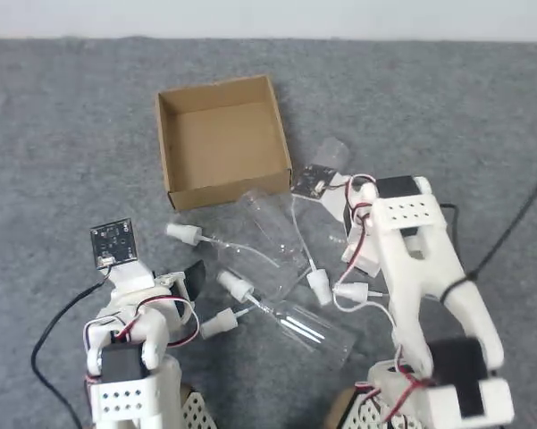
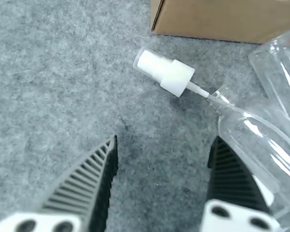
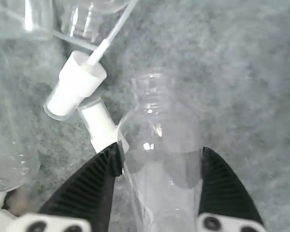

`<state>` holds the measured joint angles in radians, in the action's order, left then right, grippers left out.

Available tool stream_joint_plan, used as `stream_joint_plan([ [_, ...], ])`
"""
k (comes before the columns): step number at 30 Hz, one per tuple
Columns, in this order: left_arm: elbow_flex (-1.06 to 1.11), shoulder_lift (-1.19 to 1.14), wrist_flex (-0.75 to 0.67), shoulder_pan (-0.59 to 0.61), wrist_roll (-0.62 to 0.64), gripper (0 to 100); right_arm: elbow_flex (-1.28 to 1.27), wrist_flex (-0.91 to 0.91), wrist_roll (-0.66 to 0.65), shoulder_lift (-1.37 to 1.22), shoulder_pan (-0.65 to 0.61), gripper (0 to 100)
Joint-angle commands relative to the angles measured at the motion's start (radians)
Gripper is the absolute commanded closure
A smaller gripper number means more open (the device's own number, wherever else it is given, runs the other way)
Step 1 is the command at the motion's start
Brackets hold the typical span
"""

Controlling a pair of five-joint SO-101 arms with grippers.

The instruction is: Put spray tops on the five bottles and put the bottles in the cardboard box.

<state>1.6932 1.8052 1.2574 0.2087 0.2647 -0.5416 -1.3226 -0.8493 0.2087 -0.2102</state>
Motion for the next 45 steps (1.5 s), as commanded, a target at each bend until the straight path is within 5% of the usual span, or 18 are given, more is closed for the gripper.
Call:
stream_joint_plan([
  [1,-0.008,0.017,0.005,0.002,0.000,72,0.017,-0.036,0.058,0.133,0.005,82.9],
  [24,-0.008,0.017,0.005,0.002,0.000,72,0.017,-0.030,0.408,0.443,0.004,82.9],
  [45,-0.008,0.017,0.005,0.002,0.000,72,-0.048,-0.028,0.511,0.743,0.004,82.9],
])
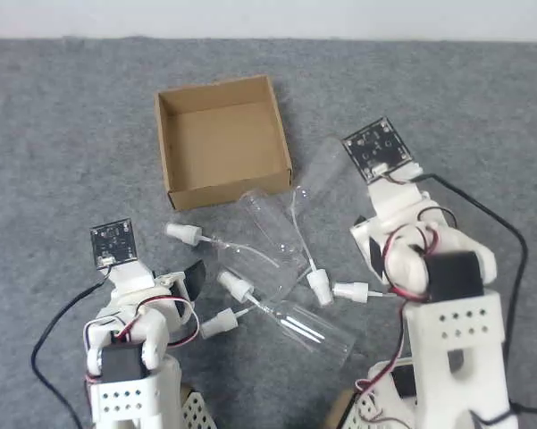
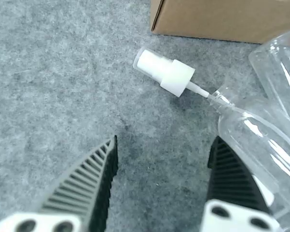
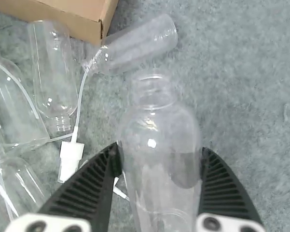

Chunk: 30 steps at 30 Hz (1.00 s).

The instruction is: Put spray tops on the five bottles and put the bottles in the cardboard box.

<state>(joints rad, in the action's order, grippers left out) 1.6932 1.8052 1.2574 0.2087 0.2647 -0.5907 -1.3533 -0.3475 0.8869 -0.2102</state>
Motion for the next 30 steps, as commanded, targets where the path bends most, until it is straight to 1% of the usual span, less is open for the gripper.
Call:
stream_joint_plan([
  [1,-0.008,0.017,0.005,0.002,0.000,72,-0.005,0.002,0.009,0.082,0.004,82.9],
  [14,-0.008,0.017,0.005,0.002,0.000,72,-0.021,0.004,0.012,0.236,0.004,82.9],
  [18,-0.008,0.017,0.005,0.002,0.000,72,-0.021,0.001,0.077,0.283,0.004,82.9],
  [22,-0.008,0.017,0.005,0.002,0.000,72,-0.025,0.002,0.087,0.332,0.004,82.9],
  [30,-0.008,0.017,0.005,0.002,0.000,72,-0.186,0.093,0.089,0.463,0.004,82.9],
])
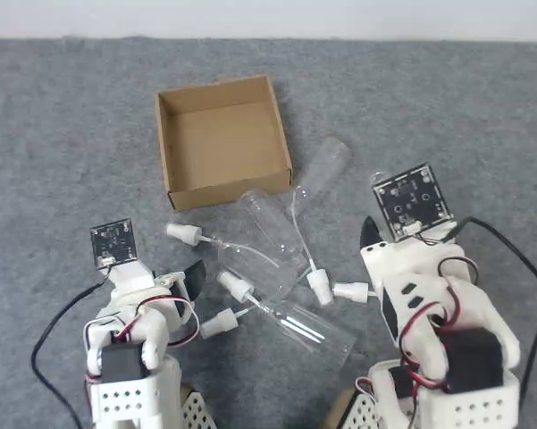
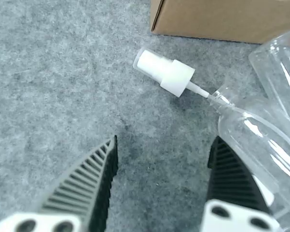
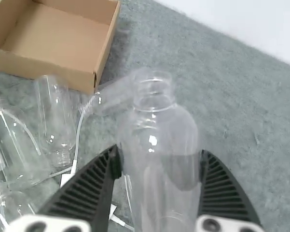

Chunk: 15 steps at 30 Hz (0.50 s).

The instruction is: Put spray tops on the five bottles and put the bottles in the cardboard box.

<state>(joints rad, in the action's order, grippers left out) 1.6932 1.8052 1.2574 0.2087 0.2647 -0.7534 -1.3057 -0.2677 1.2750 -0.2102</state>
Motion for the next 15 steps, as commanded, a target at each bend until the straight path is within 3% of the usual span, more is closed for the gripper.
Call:
stream_joint_plan([
  [1,-0.008,0.017,0.005,0.002,0.000,72,-0.046,0.058,0.009,0.102,0.004,82.9],
  [15,-0.008,0.017,0.005,0.002,0.000,72,-0.262,0.143,0.009,0.236,0.004,83.0],
])
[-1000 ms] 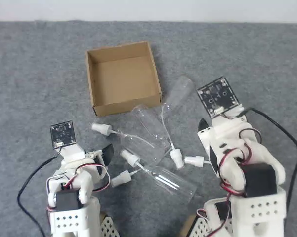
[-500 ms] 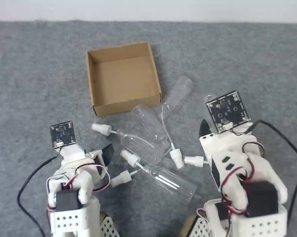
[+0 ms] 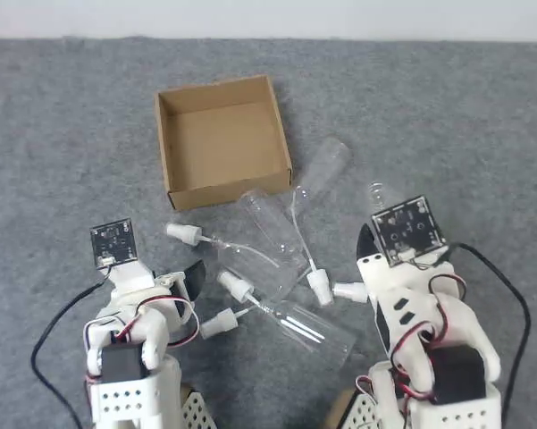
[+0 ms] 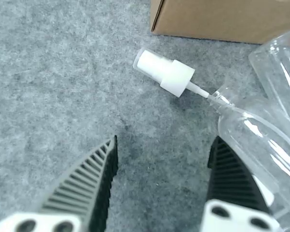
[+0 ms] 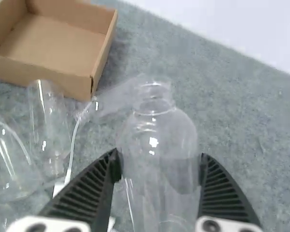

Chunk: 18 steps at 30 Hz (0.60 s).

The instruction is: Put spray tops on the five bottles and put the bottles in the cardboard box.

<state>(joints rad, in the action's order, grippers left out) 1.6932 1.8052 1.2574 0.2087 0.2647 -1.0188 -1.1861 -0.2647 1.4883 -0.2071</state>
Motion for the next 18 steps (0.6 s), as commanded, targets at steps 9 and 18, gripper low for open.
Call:
stream_joint_plan([
  [9,-0.008,0.017,0.005,0.002,0.000,72,-0.048,0.030,0.025,0.024,0.001,83.0],
  [18,-0.008,0.017,0.005,0.002,0.000,72,-0.066,0.028,0.061,0.024,0.001,83.0],
])
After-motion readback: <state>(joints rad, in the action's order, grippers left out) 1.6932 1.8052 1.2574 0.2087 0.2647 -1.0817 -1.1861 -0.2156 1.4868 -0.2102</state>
